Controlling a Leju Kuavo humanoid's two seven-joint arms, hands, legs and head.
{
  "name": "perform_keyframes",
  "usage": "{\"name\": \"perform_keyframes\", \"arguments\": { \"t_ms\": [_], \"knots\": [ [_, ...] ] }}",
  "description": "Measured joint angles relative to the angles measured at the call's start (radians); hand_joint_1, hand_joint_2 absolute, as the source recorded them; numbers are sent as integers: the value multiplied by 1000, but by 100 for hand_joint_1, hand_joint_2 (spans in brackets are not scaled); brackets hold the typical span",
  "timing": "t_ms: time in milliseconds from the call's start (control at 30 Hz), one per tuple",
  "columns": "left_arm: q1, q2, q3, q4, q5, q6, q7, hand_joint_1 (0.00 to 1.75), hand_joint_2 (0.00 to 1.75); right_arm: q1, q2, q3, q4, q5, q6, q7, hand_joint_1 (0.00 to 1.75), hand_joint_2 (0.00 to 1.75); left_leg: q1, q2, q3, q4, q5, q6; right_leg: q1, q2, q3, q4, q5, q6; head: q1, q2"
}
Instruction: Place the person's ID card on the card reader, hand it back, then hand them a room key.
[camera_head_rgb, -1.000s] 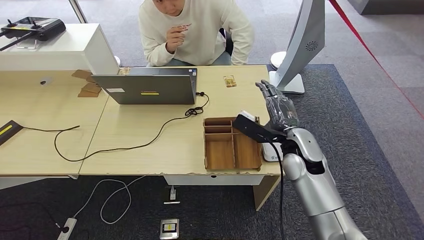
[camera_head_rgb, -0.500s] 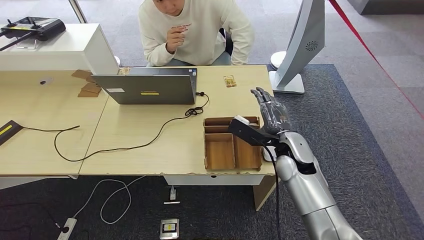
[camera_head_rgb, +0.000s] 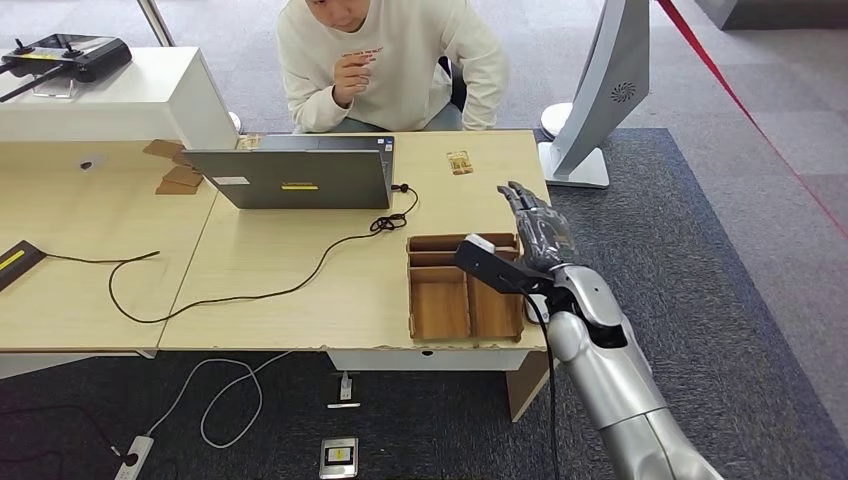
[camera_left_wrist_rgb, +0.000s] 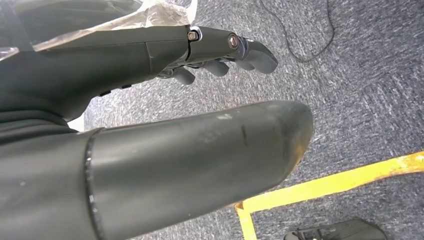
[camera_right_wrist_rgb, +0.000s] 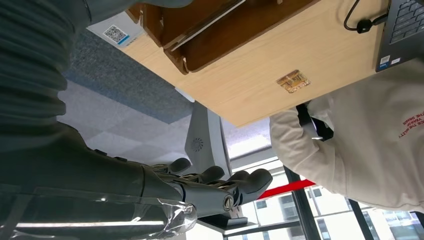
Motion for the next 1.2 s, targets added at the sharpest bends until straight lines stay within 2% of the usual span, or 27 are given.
{"name": "perform_keyframes", "arguments": {
  "t_ms": [1200],
  "knots": [
    [-5, -4, -9, 3, -15, 5, 6, 0, 0, -40, 29, 9, 169, 21, -89, -30, 0, 175, 0, 0, 0, 0, 0, 0, 0, 0, 0, 0, 0, 0, 0, 0]
  ]
}}
